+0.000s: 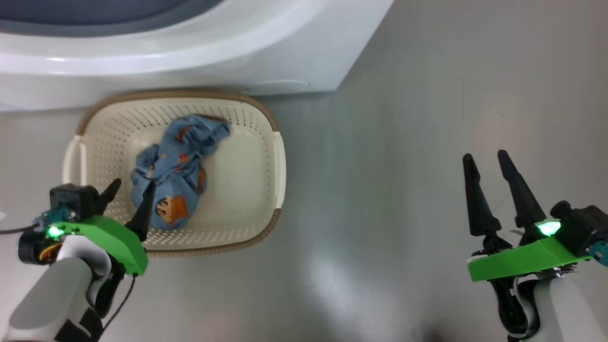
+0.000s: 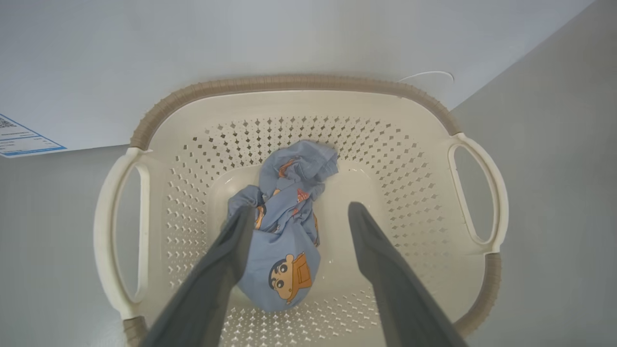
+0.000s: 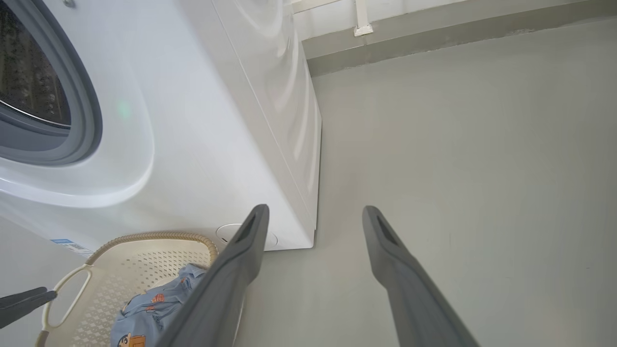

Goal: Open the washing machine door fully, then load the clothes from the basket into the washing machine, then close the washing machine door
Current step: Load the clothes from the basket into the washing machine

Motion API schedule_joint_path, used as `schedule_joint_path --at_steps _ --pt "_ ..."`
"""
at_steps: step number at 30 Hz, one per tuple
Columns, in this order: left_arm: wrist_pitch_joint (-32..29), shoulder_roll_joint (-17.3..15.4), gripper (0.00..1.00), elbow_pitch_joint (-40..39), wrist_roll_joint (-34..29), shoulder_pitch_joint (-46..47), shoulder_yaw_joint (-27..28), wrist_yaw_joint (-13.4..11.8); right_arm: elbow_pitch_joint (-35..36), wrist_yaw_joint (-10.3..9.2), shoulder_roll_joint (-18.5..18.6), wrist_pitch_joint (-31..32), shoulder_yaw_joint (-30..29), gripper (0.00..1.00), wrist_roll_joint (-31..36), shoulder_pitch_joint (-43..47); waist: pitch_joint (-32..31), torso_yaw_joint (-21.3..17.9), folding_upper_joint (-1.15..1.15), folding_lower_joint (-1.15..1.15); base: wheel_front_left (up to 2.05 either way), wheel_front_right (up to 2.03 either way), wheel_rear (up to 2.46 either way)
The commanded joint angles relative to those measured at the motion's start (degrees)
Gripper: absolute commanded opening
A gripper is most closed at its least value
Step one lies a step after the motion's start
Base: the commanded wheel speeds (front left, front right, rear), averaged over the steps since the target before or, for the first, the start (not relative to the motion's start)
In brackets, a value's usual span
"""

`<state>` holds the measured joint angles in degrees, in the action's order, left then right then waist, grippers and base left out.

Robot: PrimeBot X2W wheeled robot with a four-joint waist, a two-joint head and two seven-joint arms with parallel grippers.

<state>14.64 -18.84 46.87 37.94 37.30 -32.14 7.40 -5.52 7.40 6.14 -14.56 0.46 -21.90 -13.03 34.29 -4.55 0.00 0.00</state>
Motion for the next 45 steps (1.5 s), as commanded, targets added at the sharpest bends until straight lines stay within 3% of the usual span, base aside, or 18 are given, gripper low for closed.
schedule_joint_path --at_steps 1,24,45 --pt "0.4 -2.9 1.00 1.2 1.4 1.7 -0.3 0.1 1.7 0.09 -0.1 -0.4 1.9 1.00 0.4 -0.1 3.1 -1.6 0.00 0.00 0.00 0.00 0.00" --pt "-0.2 -8.3 1.00 13.7 13.9 16.6 -22.8 0.1 4.5 0.09 -1.6 -0.4 5.9 1.00 1.1 -2.8 13.0 -5.7 0.00 0.00 0.00 0.00 0.00" --pt "-1.6 -9.4 1.00 19.4 22.5 22.8 -32.0 0.1 7.3 0.09 -2.8 -0.4 8.1 1.00 1.5 -1.8 16.0 -8.7 0.00 0.00 0.00 0.00 0.00"
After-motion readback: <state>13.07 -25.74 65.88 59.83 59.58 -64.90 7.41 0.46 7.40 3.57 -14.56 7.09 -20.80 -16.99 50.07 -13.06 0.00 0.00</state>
